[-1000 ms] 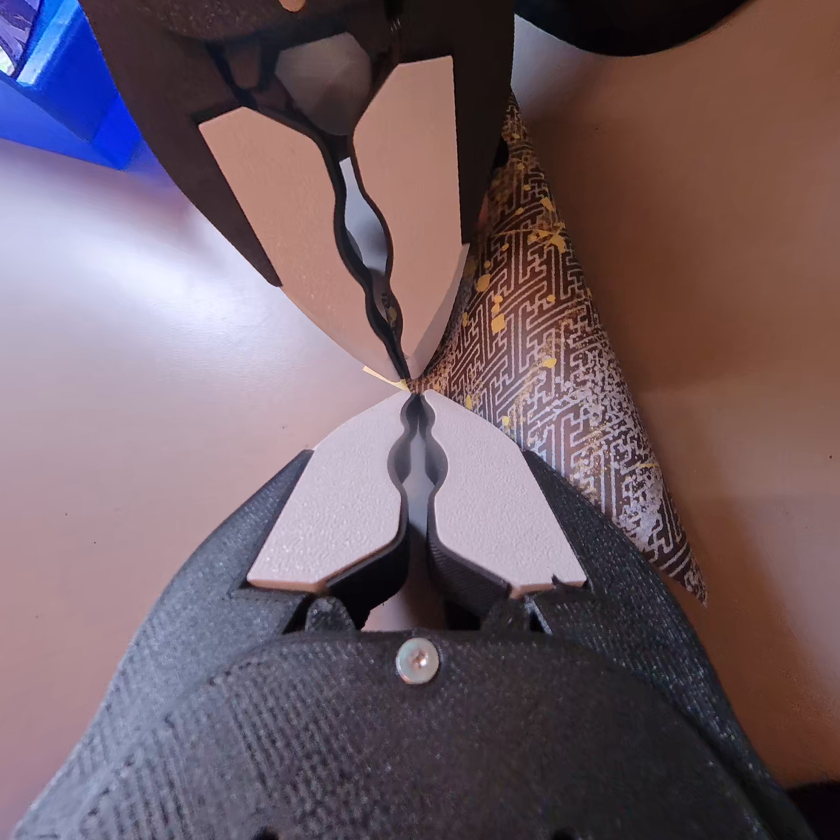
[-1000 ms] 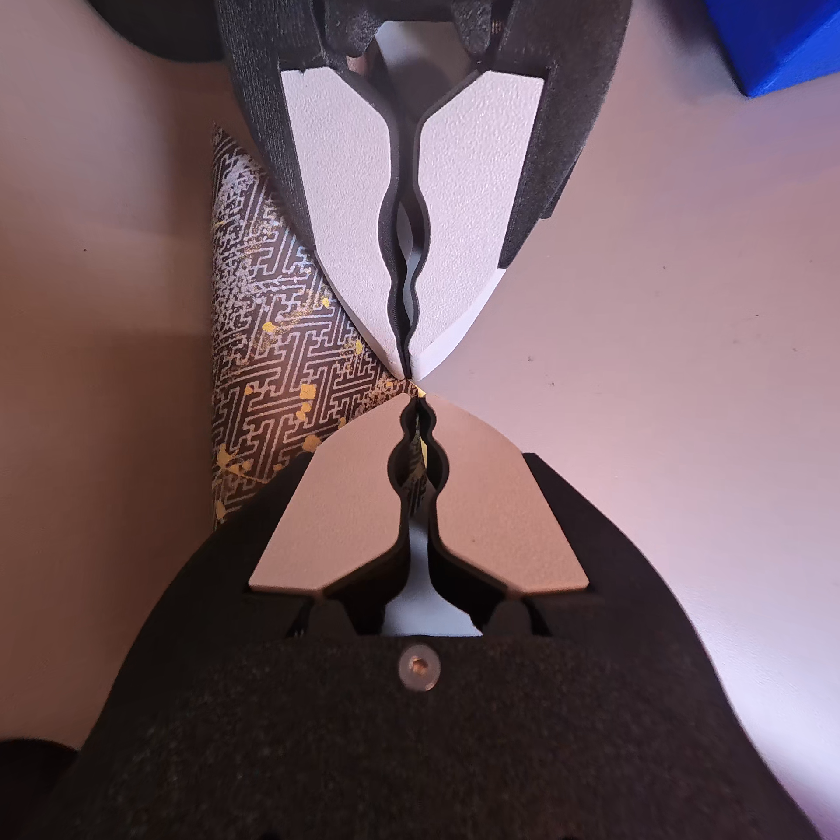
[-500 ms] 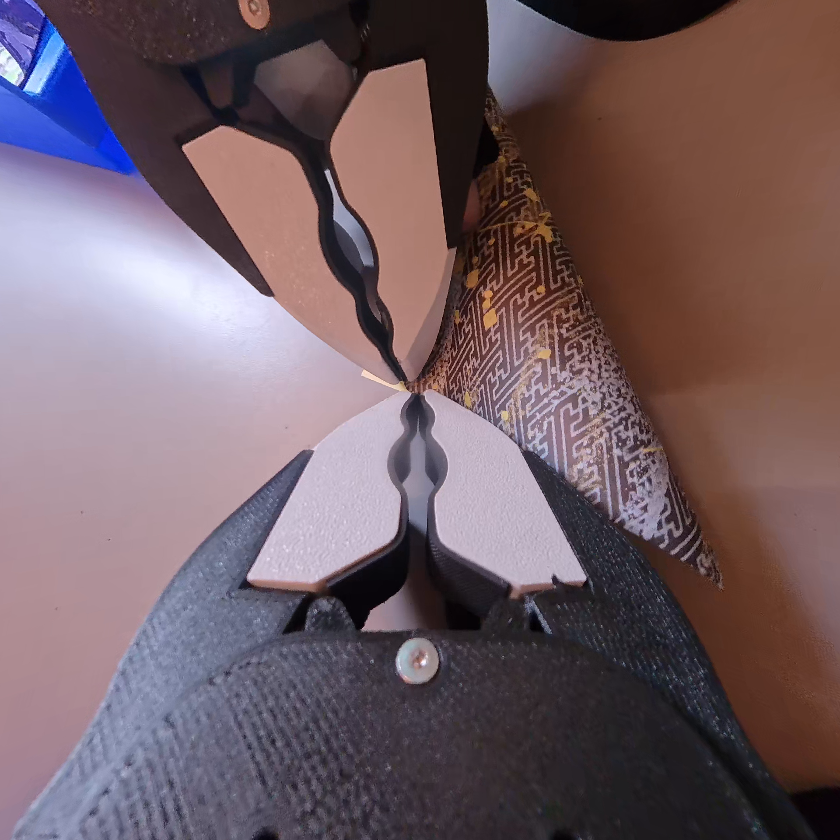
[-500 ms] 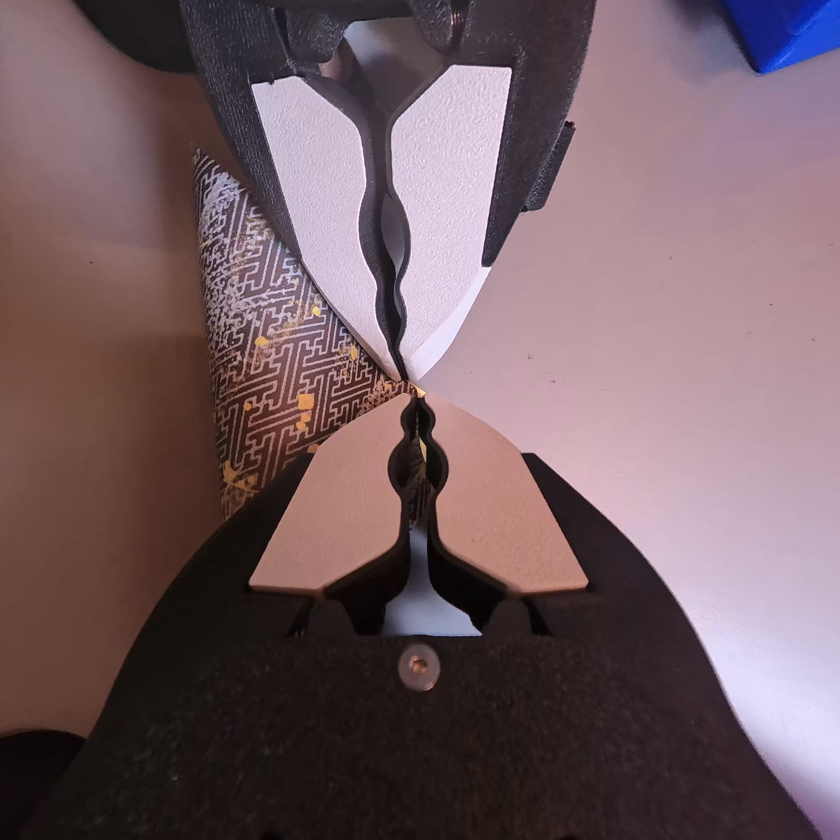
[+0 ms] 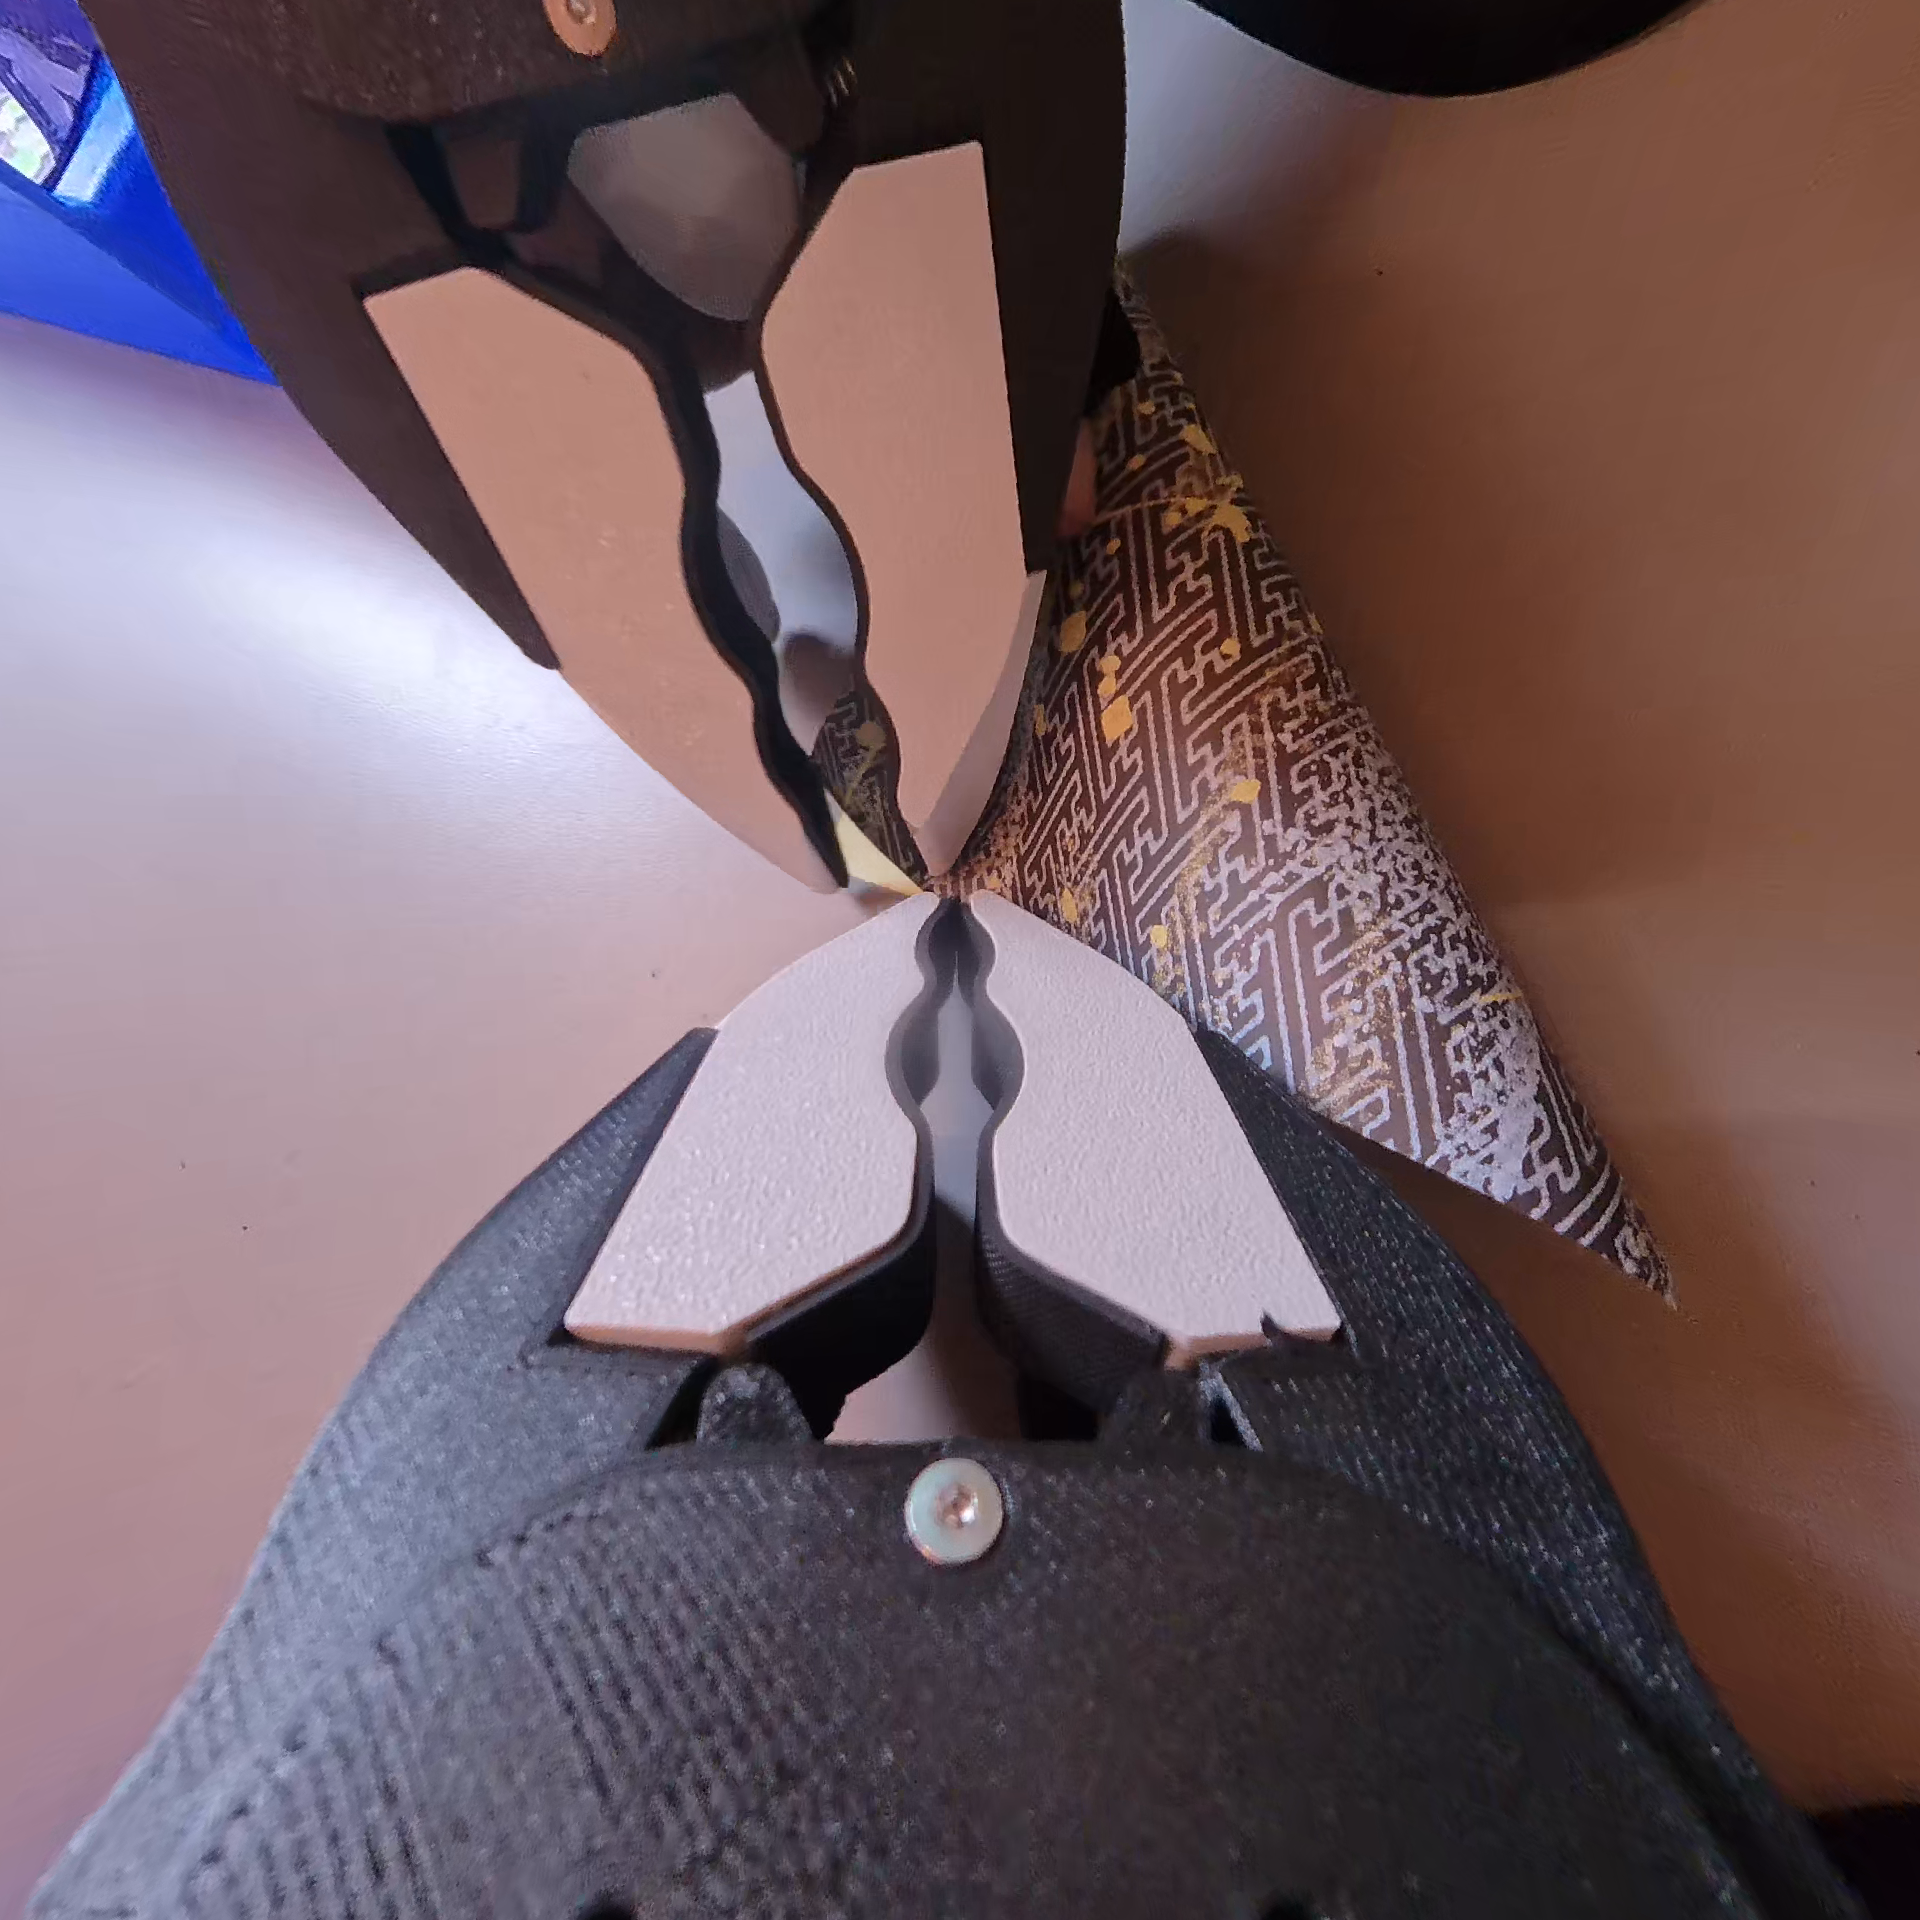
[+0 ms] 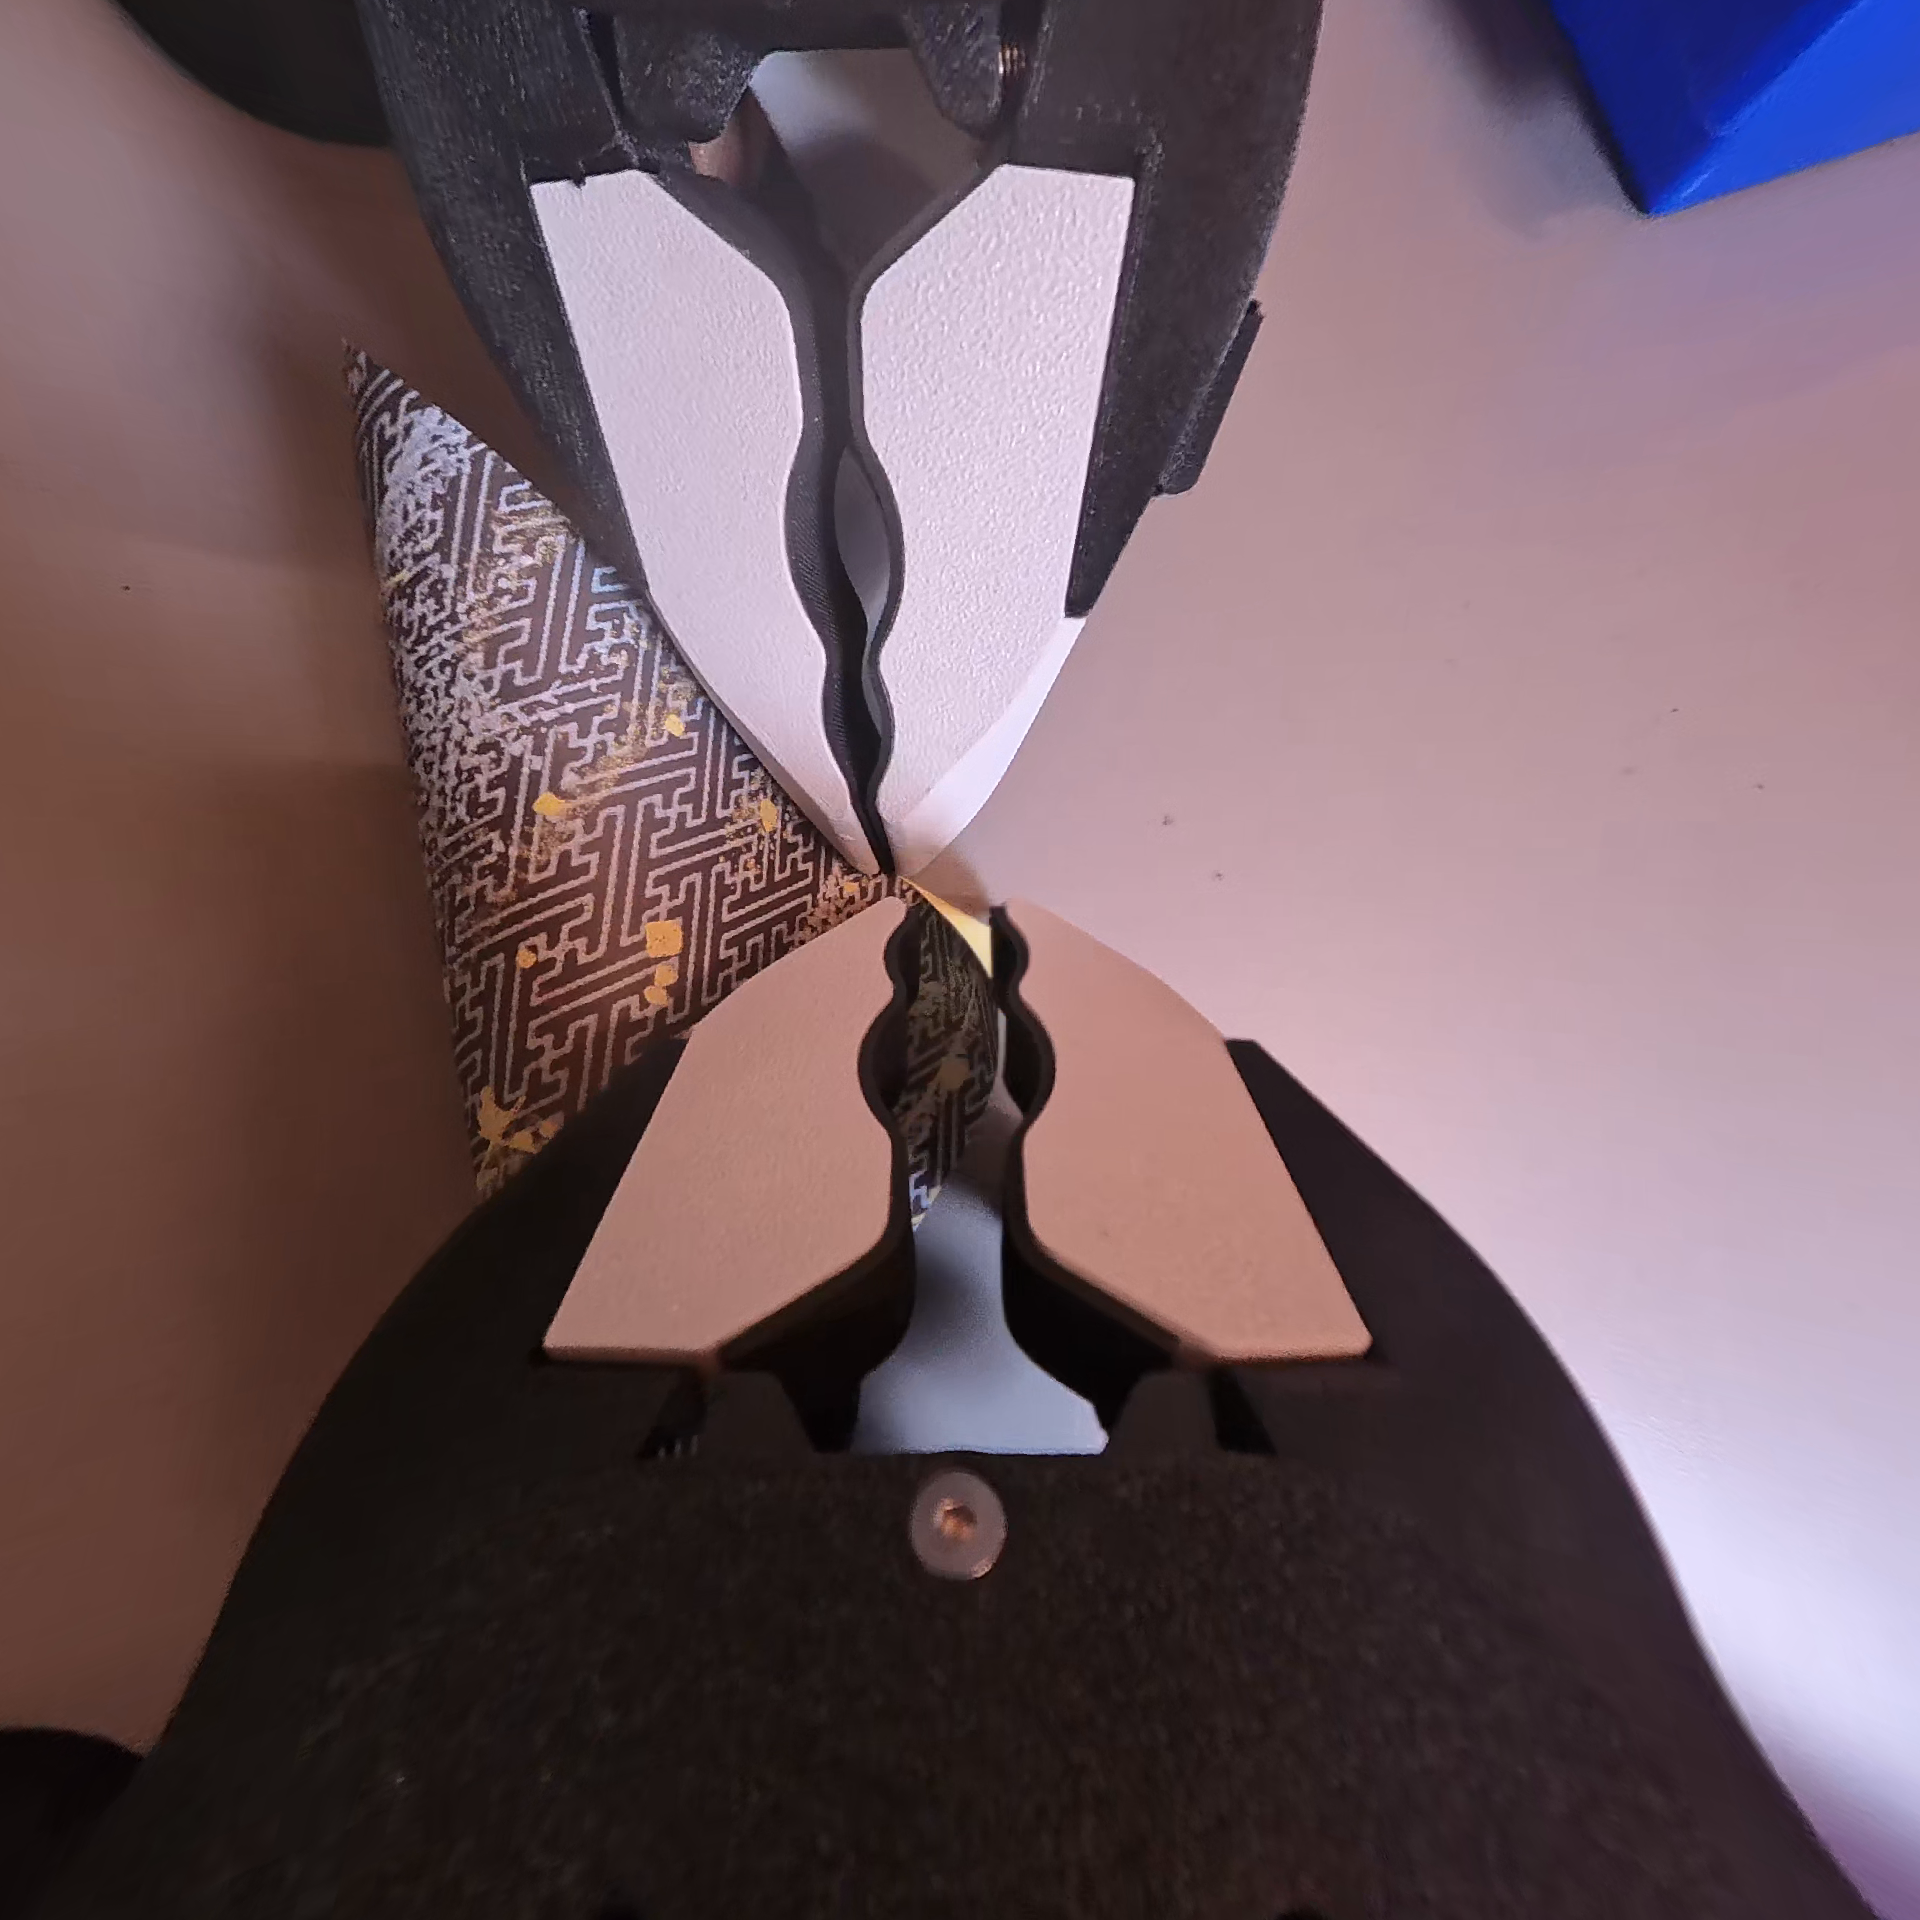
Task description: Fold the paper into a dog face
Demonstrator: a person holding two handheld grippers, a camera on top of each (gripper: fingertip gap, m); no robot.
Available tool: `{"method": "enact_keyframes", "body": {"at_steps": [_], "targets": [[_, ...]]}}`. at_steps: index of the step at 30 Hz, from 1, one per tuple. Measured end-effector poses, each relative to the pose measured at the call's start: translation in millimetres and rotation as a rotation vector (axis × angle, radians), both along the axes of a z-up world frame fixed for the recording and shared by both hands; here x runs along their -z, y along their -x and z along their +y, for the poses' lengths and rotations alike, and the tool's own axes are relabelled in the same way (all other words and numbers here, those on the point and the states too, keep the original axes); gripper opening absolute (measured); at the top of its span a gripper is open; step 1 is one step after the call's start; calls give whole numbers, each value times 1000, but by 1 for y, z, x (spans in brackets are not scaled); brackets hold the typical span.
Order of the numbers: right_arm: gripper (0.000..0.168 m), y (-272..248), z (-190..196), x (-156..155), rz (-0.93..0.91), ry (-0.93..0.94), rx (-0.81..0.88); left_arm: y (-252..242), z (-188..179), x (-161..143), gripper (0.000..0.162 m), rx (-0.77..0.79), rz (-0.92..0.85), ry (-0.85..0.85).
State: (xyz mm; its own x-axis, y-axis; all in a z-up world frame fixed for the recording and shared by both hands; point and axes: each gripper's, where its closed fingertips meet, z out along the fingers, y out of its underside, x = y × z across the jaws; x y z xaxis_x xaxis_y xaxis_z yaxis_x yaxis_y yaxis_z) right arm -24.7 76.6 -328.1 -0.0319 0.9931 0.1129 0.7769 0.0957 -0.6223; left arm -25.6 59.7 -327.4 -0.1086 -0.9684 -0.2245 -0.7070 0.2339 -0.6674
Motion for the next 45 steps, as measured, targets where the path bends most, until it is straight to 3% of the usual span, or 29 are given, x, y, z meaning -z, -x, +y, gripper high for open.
{"method": "enact_keyframes", "body": {"at_steps": [9,19,30,34,37,38,39,42,45], "targets": [[32,1,9,-3,-6,-107,21,0,0,0,0,-5,-5,7],[35,-12,11,0,-18,48,102,0,0,0,0,-7,-7,4],[21,-20,2,2,-44,132,112,2,3,-3,0,-17,-26,19],[19,-20,1,1,-31,135,118,-4,2,-33,0,-67,-210,202],[19,-20,1,1,-33,131,124,-12,-16,-50,0,-18,-283,297],[19,-20,1,1,-34,131,126,-15,-23,-46,4,4,-256,293],[18,-20,0,1,-35,129,127,-16,-27,-38,20,10,-202,267],[18,-19,0,1,-36,117,132,-11,-31,-12,11,41,-60,171],[19,-20,0,1,-35,105,141,-9,-32,-7,8,52,-23,149]]}}
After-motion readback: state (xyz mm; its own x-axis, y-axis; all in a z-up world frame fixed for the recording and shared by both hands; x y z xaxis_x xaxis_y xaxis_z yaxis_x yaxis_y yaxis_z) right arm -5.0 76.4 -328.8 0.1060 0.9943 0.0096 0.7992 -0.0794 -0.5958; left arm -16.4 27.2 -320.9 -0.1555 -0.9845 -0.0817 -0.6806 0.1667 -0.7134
